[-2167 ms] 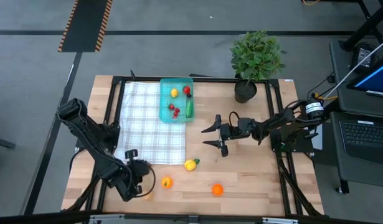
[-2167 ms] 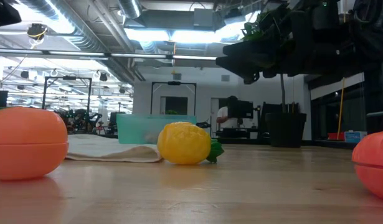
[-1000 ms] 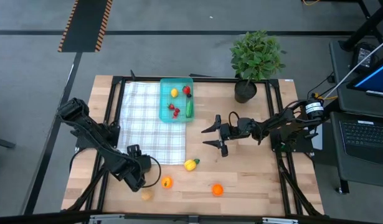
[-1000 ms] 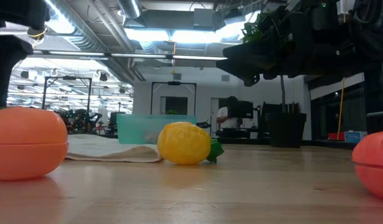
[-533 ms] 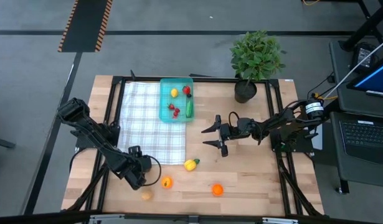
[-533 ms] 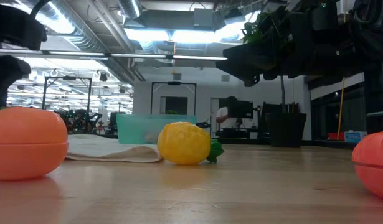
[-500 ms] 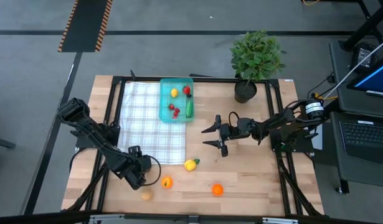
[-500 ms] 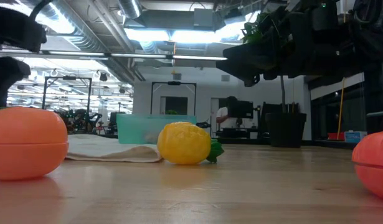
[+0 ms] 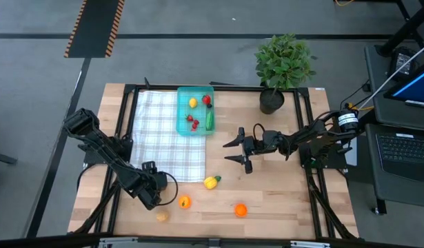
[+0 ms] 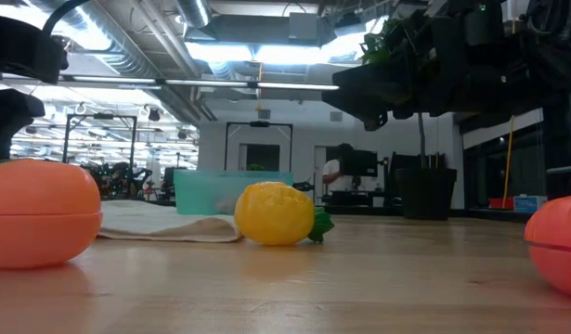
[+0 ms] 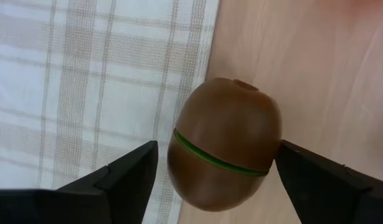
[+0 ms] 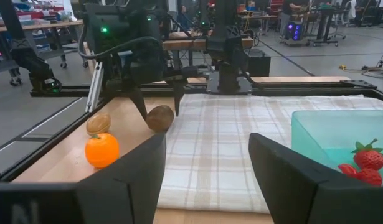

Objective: Pick and placing Produce into tupperware
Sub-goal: Put the brown kiwi into the blue bin

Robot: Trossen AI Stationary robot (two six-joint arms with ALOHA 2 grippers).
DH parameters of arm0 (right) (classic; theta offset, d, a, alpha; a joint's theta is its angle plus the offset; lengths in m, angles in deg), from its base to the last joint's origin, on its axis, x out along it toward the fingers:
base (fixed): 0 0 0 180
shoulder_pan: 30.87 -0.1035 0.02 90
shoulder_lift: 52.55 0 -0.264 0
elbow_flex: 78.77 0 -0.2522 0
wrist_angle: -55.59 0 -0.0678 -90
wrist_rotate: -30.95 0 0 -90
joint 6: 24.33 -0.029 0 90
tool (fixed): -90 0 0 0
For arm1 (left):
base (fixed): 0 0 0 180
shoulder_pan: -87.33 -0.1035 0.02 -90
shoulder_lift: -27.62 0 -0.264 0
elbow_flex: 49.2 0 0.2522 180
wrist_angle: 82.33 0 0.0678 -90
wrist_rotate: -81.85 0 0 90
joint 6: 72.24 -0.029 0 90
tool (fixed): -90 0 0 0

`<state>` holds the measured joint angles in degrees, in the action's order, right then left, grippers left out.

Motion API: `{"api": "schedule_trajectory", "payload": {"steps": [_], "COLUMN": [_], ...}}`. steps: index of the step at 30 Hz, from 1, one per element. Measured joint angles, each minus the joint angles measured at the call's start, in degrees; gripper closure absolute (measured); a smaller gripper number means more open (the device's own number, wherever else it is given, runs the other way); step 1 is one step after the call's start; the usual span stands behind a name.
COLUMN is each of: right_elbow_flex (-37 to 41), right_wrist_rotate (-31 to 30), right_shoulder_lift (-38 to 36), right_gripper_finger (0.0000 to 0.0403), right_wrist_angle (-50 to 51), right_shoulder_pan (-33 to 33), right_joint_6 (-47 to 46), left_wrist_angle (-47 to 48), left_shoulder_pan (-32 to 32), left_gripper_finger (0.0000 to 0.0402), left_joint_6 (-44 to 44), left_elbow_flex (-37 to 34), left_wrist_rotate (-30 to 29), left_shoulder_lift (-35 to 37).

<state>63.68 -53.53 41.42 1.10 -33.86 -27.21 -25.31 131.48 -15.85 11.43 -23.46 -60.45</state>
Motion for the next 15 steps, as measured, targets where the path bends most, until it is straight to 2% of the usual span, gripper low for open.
{"api": "schedule_trajectory", "payload": {"steps": [15], "right_elbow_flex": [0.0], "right_wrist_rotate": [0.0], "right_shoulder_lift": [0.0], "right_gripper_finger": [0.0171], "right_wrist_angle": [0.0], "right_shoulder_pan": [0.0], "right_joint_6": [-0.1], "left_wrist_angle": [-3.8], "left_shoulder_pan": [0.0], "left_gripper_finger": [0.0091], "left_joint_6": [-2.2], "left_elbow_flex": [0.0], "left_wrist_rotate": [-0.2], "left_shoulder_lift": [0.0]}}
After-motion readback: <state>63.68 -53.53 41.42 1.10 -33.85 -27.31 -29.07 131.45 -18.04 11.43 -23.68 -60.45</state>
